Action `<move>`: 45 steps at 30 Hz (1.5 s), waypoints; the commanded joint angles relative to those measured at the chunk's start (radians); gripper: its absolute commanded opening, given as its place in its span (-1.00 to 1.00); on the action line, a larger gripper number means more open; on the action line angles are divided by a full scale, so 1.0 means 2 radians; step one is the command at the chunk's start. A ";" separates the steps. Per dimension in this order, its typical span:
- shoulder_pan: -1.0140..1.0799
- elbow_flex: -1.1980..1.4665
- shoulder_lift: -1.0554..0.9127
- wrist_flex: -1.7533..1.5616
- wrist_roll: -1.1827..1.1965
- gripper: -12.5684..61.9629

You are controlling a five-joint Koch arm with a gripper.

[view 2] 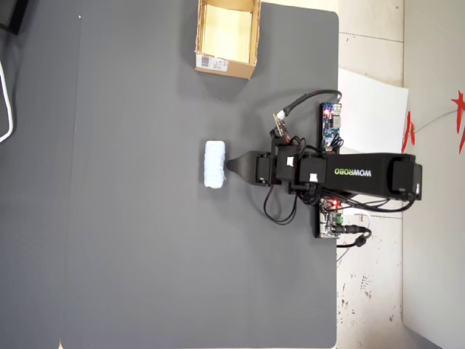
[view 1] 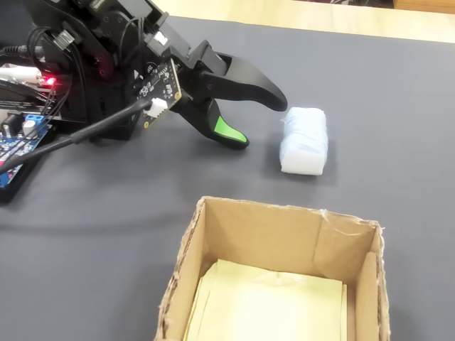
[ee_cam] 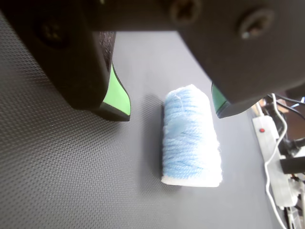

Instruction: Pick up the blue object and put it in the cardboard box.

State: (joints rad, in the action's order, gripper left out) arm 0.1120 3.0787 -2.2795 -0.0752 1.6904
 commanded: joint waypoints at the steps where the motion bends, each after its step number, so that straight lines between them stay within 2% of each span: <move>1: 0.000 0.020 -0.044 0.025 0.006 0.25; 33: -0.012 0.014 -0.044 0.030 0.010 0.25; 39: -0.020 -0.036 -0.043 0.097 0.008 0.25; 45: -0.034 -0.142 -0.032 0.200 -0.031 0.24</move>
State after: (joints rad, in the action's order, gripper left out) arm 0.0537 2.8440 -2.2795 0.3390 1.6168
